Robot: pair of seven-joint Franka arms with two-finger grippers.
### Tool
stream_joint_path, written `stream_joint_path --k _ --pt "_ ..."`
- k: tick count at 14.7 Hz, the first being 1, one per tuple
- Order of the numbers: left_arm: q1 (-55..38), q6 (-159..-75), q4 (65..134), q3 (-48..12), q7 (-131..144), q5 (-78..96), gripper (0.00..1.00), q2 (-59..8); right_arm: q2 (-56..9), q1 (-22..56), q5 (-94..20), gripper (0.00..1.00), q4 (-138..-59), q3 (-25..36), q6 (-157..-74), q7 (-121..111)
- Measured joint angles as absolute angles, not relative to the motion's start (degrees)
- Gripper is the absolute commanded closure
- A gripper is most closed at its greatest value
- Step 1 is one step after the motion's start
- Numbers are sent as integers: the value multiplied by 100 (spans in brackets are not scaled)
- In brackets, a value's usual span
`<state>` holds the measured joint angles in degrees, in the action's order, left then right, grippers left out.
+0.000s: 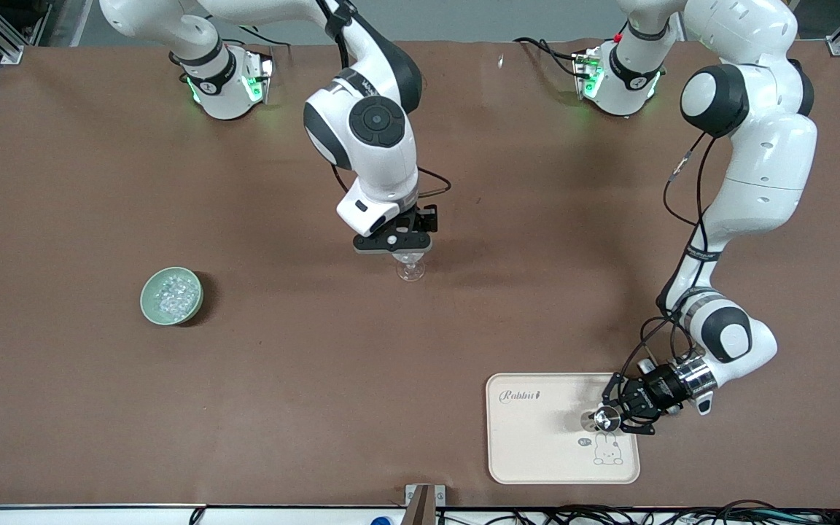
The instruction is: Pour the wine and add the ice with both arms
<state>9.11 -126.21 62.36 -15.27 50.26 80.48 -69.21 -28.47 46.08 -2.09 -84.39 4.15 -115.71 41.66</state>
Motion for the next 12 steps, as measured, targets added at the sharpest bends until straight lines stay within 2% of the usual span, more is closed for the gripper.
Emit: stream_joint_path --k 1,3,6,7,8,9,12 --pt "912 -12624 6232 -1527 5026 8048 67 -6921 -2778 4551 -204 0 -8396 469 -11568 4122" --pt "913 -12630 6232 -1524 5025 8048 50 -6923 -2547 4240 -197 0 -8361 533 -11537 3838" --pt "916 -12632 6231 -1519 5025 8048 39 -6922 -2123 3472 -189 0 -8350 650 -11410 3078" --pt "916 -12632 6230 -1518 5025 8048 32 -6922 -1994 3159 -189 0 -8351 677 -11302 2732" --pt "917 -12632 6226 -1518 5025 8048 19 -6922 -1884 2841 -189 0 -8352 694 -11213 2425" --pt "917 -12632 6211 -1515 5016 8026 0 -6919 -1790 2523 -189 0 -8352 706 -11122 2169" --pt "948 -12630 6114 -1483 4976 7270 0 -6796 -1585 1625 -189 0 -8350 723 -10811 1491"
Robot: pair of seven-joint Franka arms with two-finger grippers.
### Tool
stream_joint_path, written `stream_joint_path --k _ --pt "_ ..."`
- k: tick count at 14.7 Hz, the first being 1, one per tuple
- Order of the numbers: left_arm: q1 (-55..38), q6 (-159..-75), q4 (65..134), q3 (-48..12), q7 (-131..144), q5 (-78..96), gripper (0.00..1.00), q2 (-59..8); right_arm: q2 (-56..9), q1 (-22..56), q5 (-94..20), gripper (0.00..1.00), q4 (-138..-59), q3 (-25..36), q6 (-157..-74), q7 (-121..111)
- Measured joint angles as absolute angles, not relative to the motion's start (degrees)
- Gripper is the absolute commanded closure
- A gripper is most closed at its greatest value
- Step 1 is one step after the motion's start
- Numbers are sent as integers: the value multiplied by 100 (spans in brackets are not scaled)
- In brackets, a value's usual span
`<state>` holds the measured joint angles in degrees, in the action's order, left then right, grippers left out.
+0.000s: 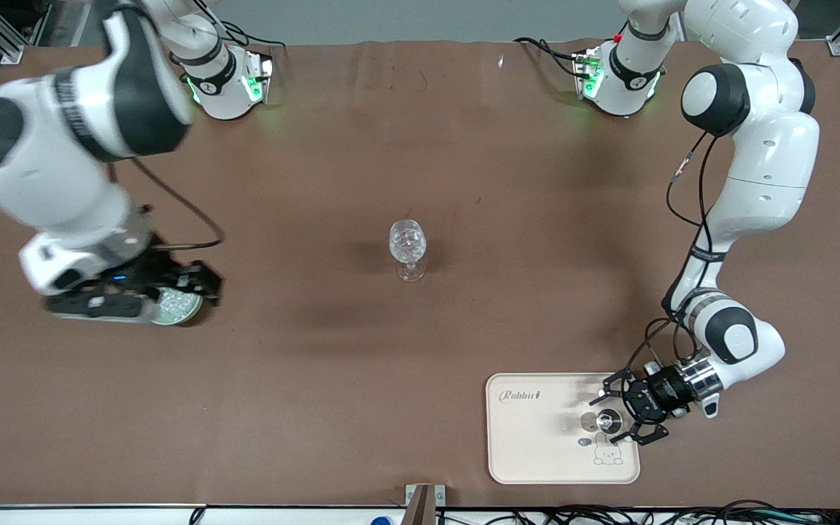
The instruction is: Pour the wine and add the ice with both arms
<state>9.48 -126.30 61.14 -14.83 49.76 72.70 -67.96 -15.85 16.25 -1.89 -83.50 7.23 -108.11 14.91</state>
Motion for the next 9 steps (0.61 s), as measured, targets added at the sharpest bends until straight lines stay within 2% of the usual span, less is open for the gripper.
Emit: stream_joint_path --k 3,9 --pt "1175 -12483 6115 -1475 5083 5905 0 -6459 -1365 900 -189 0 -8346 725 -10475 777" --pt "1498 -11068 6070 -1572 5062 2471 0 -5406 -572 385 -88 0 -8330 719 -9463 79"
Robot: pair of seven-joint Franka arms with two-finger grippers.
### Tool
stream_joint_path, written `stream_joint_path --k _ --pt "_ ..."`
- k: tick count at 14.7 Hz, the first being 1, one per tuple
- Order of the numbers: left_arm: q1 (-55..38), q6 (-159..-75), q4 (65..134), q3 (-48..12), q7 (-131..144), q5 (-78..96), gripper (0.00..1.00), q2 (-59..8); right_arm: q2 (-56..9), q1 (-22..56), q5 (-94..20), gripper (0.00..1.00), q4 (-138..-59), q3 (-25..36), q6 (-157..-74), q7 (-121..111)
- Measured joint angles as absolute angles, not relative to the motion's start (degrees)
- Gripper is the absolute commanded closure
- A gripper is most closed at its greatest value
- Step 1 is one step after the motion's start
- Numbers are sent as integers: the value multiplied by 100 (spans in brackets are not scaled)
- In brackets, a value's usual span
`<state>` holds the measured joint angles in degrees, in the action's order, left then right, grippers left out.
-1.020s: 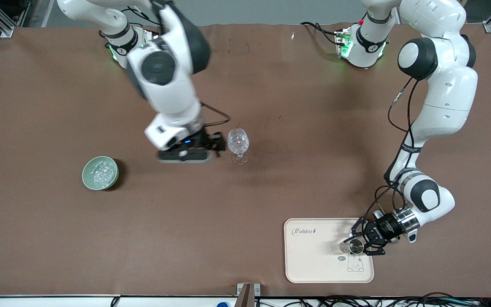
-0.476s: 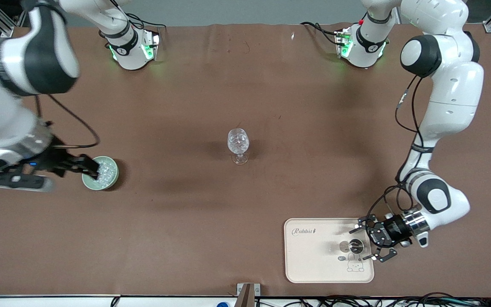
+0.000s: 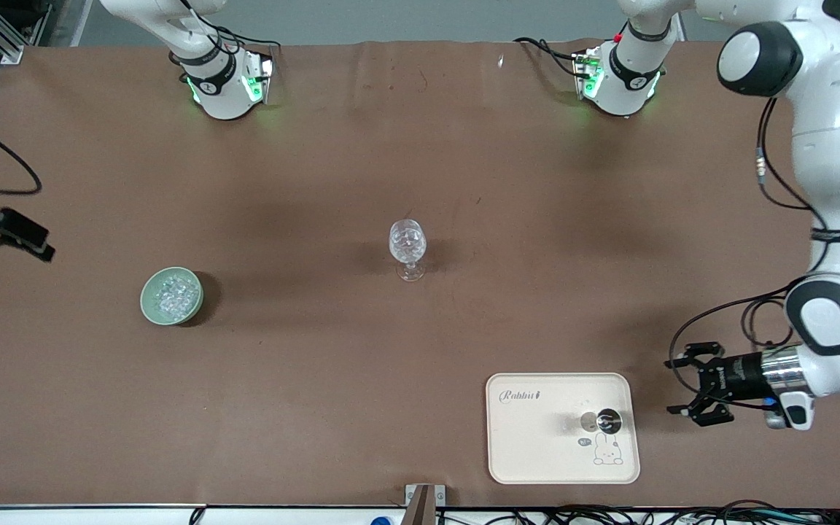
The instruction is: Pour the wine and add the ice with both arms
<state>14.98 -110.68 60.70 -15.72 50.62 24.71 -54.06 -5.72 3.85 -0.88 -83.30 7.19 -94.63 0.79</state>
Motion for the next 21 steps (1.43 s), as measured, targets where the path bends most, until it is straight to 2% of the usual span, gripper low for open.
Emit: stream_joint_path --k 2,7,10,15,18,21 --pt "1387 -10815 6067 -1688 5039 1557 0 -4991 -330 385 -67 0 -8323 700 -9023 79" --pt "940 -9763 6062 -1972 4330 -378 0 -3884 -226 379 -44 0 -7920 685 -8786 79" --pt "856 -9267 6070 -1991 3509 -688 0 -3243 -236 363 -42 0 -7908 684 -8353 79" --pt "881 -8801 6145 -1977 2039 -755 0 -2460 -205 362 -42 0 -7975 672 -8306 79" --pt "619 -8671 6597 -1558 1436 -755 0 -1921 -151 342 -43 0 -8038 664 -8321 79" --pt "77 -8611 7541 -888 1233 -536 0 -1028 -130 85 -46 0 -8065 436 -8324 77"
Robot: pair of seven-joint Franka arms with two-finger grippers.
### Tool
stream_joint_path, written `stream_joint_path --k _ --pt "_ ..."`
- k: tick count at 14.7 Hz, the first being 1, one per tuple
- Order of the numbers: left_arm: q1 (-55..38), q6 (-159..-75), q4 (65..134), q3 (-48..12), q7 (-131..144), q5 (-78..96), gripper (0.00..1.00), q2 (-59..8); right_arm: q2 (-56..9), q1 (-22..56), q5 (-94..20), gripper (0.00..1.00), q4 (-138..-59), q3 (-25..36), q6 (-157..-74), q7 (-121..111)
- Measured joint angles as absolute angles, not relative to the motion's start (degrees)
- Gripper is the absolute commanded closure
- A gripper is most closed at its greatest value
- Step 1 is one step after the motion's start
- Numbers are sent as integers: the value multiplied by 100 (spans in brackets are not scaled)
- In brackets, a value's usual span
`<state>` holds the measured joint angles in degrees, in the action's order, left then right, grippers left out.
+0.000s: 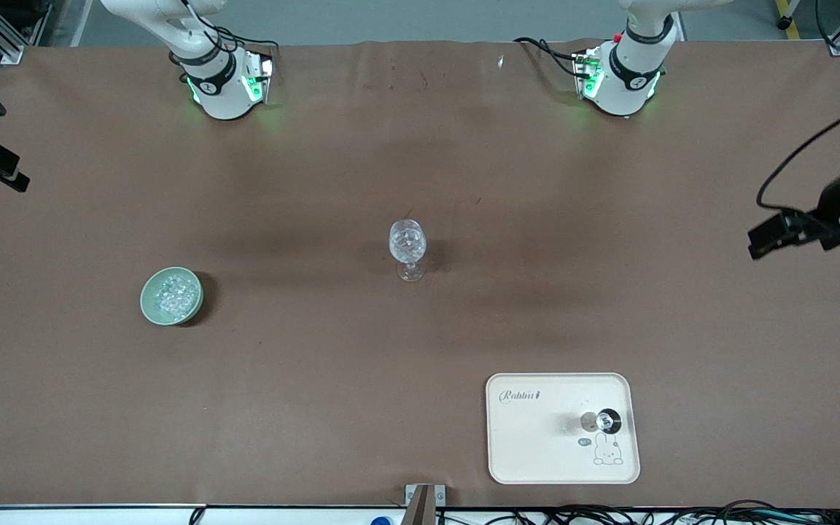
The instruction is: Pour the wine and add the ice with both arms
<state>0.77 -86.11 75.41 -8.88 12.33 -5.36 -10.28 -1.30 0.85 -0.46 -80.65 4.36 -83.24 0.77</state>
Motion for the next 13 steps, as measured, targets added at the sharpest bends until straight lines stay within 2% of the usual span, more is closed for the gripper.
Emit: stream_joint_path --k 3,7,13 --pt "5 -8601 8428 -751 1232 -368 0 -229 -127 -79 -46 0 -8071 203 -8324 77" --pt "9 -8614 9269 -703 1231 -240 0 438 -127 -79 -46 0 -8077 166 -8326 64" --pt "18 -8638 9617 -691 1230 -225 0 811 -127 -79 -46 0 -8084 139 -8331 25"
